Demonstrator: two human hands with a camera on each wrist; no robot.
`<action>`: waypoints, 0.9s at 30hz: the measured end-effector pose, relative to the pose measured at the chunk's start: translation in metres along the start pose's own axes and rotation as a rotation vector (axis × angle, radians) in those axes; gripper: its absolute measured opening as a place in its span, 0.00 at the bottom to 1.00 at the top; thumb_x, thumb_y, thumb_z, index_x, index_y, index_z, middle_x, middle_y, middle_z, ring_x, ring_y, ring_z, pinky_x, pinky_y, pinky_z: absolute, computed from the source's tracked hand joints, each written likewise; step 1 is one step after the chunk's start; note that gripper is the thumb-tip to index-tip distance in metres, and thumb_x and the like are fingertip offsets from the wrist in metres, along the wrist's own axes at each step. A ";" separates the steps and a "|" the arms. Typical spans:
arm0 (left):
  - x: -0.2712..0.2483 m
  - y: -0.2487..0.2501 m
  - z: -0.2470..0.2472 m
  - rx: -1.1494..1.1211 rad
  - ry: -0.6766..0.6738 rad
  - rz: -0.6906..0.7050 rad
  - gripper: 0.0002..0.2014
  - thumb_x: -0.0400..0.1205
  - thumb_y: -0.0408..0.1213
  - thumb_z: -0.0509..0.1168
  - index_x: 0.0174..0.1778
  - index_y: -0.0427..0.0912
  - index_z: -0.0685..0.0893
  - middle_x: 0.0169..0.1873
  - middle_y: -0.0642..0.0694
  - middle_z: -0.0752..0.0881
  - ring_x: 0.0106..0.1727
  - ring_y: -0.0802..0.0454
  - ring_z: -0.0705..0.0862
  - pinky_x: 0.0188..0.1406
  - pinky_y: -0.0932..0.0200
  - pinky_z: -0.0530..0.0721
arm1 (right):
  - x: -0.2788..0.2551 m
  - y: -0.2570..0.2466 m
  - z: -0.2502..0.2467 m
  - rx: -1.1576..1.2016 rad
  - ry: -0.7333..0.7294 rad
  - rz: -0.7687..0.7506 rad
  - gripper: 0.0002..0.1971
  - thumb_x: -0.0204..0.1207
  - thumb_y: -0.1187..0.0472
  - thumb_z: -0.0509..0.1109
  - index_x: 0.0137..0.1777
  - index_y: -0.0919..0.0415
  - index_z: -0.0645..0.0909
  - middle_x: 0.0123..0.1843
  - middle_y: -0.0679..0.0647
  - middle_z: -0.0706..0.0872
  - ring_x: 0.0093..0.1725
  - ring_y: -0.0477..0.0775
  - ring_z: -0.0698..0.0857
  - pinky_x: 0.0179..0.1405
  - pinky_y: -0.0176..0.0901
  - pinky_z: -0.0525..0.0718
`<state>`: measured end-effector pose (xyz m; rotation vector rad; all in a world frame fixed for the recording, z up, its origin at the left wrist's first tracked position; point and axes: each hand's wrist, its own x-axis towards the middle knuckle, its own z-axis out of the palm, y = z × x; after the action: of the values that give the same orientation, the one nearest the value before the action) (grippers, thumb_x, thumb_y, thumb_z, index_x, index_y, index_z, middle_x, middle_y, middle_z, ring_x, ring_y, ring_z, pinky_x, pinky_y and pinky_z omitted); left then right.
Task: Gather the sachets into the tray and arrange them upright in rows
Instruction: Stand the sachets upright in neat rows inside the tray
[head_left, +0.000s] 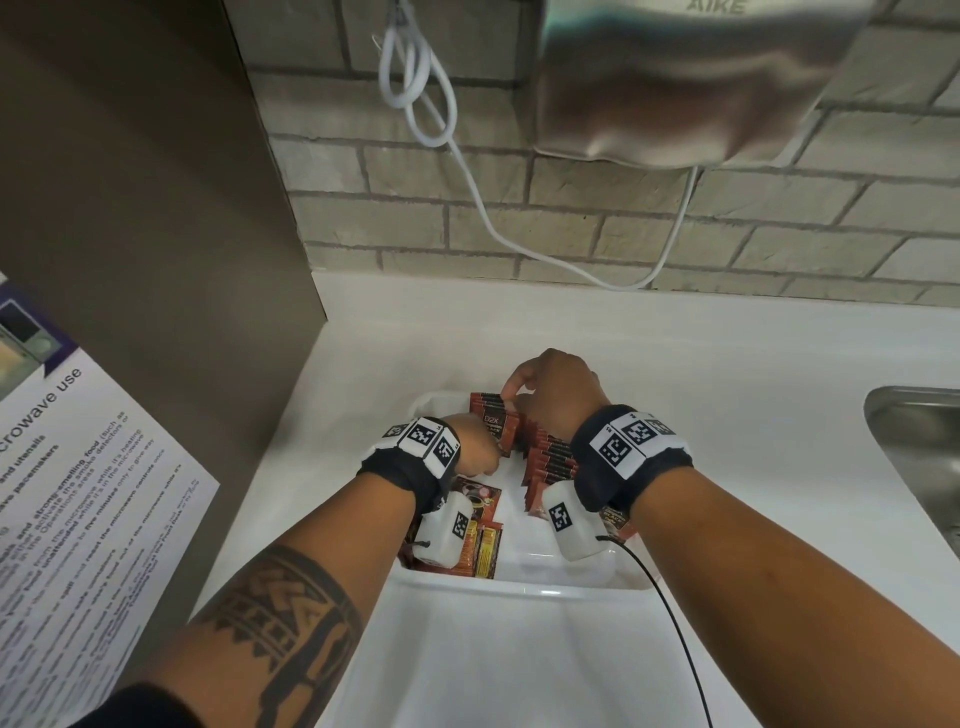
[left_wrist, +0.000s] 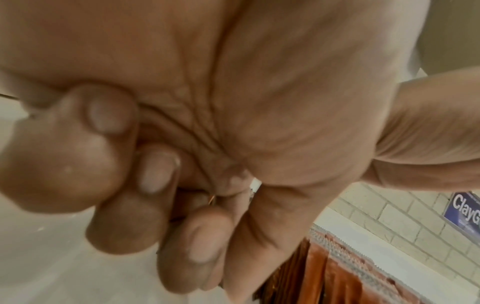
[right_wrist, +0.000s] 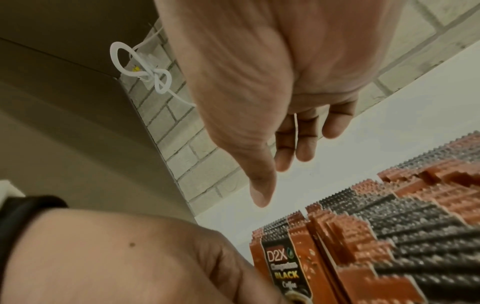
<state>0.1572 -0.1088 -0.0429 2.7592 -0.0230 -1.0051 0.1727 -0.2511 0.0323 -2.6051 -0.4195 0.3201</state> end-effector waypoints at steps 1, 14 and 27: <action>-0.001 0.001 0.001 -0.022 0.036 -0.016 0.18 0.86 0.39 0.63 0.70 0.39 0.84 0.57 0.49 0.84 0.57 0.49 0.82 0.59 0.58 0.81 | -0.001 -0.001 -0.001 0.000 0.000 0.000 0.09 0.74 0.61 0.74 0.41 0.44 0.91 0.42 0.40 0.85 0.55 0.49 0.84 0.67 0.54 0.79; -0.002 0.002 -0.004 -0.153 0.020 -0.049 0.08 0.82 0.39 0.67 0.50 0.40 0.88 0.47 0.44 0.89 0.47 0.47 0.87 0.44 0.55 0.83 | -0.002 0.000 0.006 -0.037 -0.059 0.062 0.12 0.75 0.63 0.70 0.38 0.45 0.91 0.40 0.38 0.88 0.52 0.48 0.85 0.68 0.54 0.77; -0.008 0.006 -0.012 -0.182 0.077 -0.045 0.07 0.83 0.38 0.65 0.48 0.40 0.87 0.44 0.45 0.86 0.44 0.49 0.84 0.37 0.59 0.80 | 0.000 0.003 0.004 -0.055 -0.039 0.056 0.11 0.75 0.61 0.71 0.38 0.44 0.90 0.45 0.40 0.90 0.54 0.48 0.85 0.68 0.53 0.77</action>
<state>0.1587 -0.1116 -0.0278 2.6403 0.1361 -0.8644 0.1724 -0.2526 0.0276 -2.6716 -0.3747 0.3834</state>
